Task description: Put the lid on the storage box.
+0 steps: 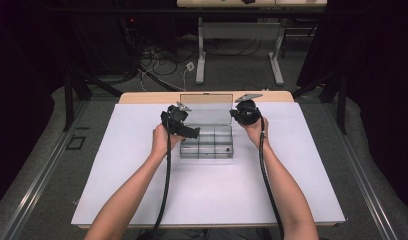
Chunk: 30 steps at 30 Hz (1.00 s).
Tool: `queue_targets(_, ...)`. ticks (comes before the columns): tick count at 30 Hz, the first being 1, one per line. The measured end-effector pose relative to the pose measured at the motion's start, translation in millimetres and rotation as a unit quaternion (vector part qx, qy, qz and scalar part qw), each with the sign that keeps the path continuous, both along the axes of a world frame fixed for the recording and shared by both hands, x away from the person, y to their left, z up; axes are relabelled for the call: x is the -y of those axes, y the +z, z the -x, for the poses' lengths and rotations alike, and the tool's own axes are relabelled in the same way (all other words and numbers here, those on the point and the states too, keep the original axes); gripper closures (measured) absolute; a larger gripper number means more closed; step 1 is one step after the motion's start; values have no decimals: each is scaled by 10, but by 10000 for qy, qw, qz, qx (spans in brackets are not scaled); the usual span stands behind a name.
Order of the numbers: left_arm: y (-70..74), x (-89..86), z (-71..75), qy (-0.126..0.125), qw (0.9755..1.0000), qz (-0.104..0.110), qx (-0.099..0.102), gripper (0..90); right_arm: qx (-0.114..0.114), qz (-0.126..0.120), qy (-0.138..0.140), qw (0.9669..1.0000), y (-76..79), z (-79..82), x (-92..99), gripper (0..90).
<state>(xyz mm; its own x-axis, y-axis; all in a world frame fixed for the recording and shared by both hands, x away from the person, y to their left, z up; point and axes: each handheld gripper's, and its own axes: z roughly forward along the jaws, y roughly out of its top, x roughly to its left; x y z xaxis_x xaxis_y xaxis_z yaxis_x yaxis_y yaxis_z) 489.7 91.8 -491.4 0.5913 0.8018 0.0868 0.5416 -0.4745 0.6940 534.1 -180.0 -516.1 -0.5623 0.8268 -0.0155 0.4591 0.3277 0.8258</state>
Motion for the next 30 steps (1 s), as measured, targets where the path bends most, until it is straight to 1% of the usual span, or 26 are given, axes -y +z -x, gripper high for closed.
queue_targets(2, 32, -50, -71, 114, 9999, 8, 33, 0, 24, -5, 4, 10000, 0, 6, 0, 900)
queue_targets(4, 54, -81, -129, 207, 9998, 47, 4, 0, 29, 30, 14, 10000, 2, 12, 7, 900)
queue_targets(5, 72, -95, -156, 257, 9996, 80, 46, 22, 19, 5, 23, 10000, 0, 13, 5, 900)
queue_targets(6, 89, -101, -171, 275, 9996, 45, 86, 75, 10, 7, -8, 10000, 4, 21, 1, 900)
queue_targets(8, 118, -99, -189, 305, 9994, -26, 156, 145, 32, 18, 23, 10000, 4, 21, 3, 900)
queue_targets(9, 125, -100, -203, 299, 9993, -18, 209, 176, 49, 46, 42, 10000, 7, 23, 2, 900)
queue_targets(10, 139, -108, -208, 273, 9994, -29, 220, 175, 65, 91, 35, 9999, 9, 26, 4, 900)
queue_targets(11, 158, -114, -215, 307, 9992, 12, 260, 211, 67, 85, 44, 9999, 9, 26, 5, 900)
queue_targets(12, 170, -122, -222, 286, 9992, 31, 276, 271, 54, 86, 38, 9999, 12, 30, 3, 900)
queue_targets(13, 176, -126, -230, 260, 9992, 43, 317, 295, 54, 76, 45, 9999, 12, 32, -1, 900)
queue_targets(14, 183, -128, -232, 270, 9991, 69, 325, 316, 55, 64, 55, 9999, 12, 32, -1, 900)
queue_targets(15, 188, -126, -237, 282, 9992, 16, 299, 376, 58, 81, 45, 9999, 14, 35, -1, 900)
queue_targets(17, 186, -119, -248, 312, 9990, 8, 330, 422, 90, 100, 54, 9999, 17, 35, -1, 900)
queue_targets(18, 185, -120, -251, 272, 9991, 56, 320, 466, 105, 149, 45, 9998, 20, 37, 2, 900)
queue_targets(19, 187, -119, -251, 258, 9992, 55, 311, 497, 97, 136, 25, 9999, 19, 38, 0, 900)
queue_targets(20, 182, -118, -258, 230, 9992, 71, 325, 514, 108, 114, 50, 9999, 17, 35, 0, 900)
queue_targets(21, 181, -116, -260, 212, 9993, 86, 295, 544, 109, 150, 39, 9998, 19, 36, 2, 900)
queue_targets(23, 177, -115, -266, 161, 9995, 77, 271, 569, 123, 158, 60, 9998, 20, 36, -3, 900)
queue_targets(25, 174, -114, -267, 117, 9995, 79, 270, 615, 136, 203, 78, 9997, 24, 37, -4, 900)
queue_targets(27, 171, -119, -265, 125, 9995, 131, 273, 633, 125, 203, 75, 9997, 23, 38, -3, 900)
queue_targets(30, 169, -131, -258, 101, 9995, 117, 272, 648, 130, 214, 98, 9996, 21, 38, 2, 900)
